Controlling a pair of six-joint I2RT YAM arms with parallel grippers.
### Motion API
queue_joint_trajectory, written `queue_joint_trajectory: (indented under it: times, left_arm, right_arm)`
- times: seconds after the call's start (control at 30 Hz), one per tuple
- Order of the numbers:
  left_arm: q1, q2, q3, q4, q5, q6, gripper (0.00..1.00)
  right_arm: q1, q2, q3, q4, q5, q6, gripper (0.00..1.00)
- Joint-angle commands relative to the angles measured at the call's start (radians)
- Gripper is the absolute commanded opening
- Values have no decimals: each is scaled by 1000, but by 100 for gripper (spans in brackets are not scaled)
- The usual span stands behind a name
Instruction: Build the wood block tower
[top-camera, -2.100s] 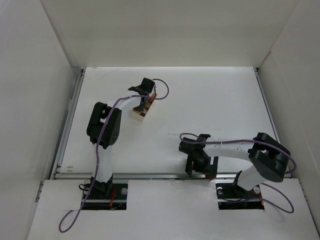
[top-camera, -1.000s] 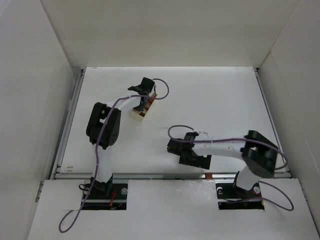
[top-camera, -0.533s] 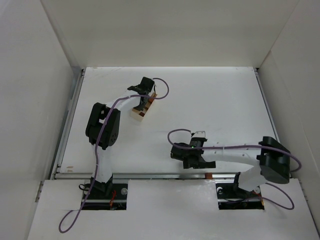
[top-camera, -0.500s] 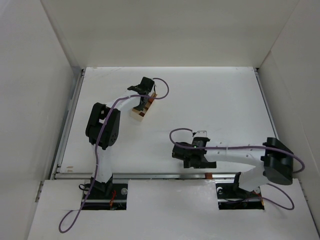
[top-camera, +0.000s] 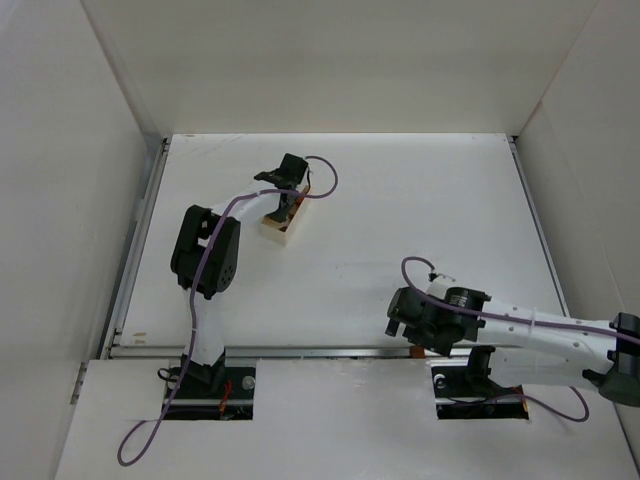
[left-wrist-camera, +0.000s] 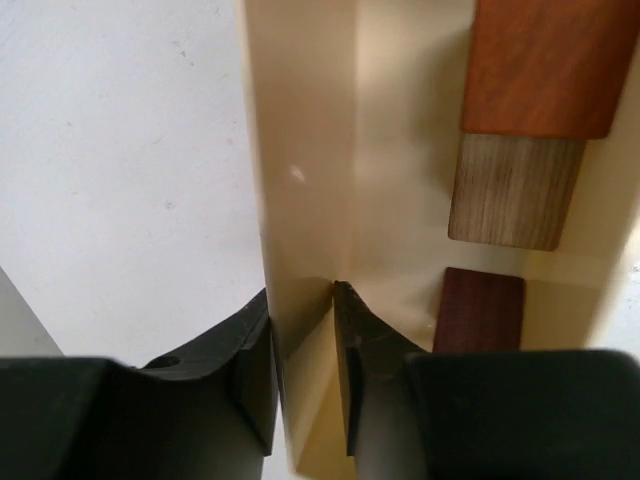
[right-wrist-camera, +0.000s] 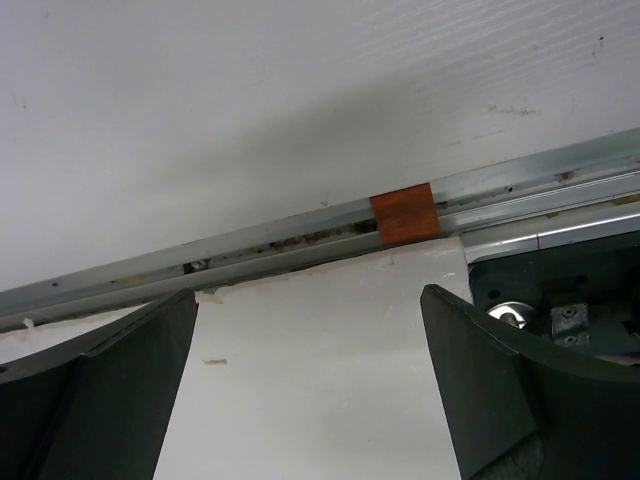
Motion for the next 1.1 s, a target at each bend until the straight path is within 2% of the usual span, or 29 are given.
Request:
queue_joint_trajectory:
  times: [0.0,0.03,0.13,0.27,0.37,0.43,0.47,0.53,0.7,0.8,0.93,1.07]
  left_arm:
    - [7,-66,11,-10,9,10,25]
    - [7,-66,11,-10,20,10,32]
    - [7,-66,11,-10,31,10,39]
    - [18,-57,11,-21,96,-10,46]
    - [27,-87,11,-18,87,-21,51]
    - [36,-113,11,3,73,-33,59]
    - [36,-133,23,4,58,-42,67]
    - [36,-147,51,4,43,-42,71]
    - [36,-187,143,-15,31,-53,74]
    - [36,-227,164,-24,79,-53,70]
    - [-36,-296,164,-35,184,51,70]
    - [-171,-366,111,-76,277,186,71]
  right_arm:
    - [-9,-17,37,-7,34,56,99]
    - [-9,-17,48,-18,45,56,99]
    - [-9,9,91,-52,74,56,99]
    - [-9,32,142,-89,112,36,99]
    - [-9,32,189,-110,155,16,99]
    - [-9,21,227,-110,186,4,99]
    - [-9,21,240,-119,204,-7,99]
    - [-9,11,266,-119,213,-18,99]
    - [-50,1,362,-204,250,-18,99]
    - [-83,1,442,-285,299,4,99]
    - [-133,-12,571,-296,381,-16,99]
    - [-159,-43,707,-296,476,-47,99]
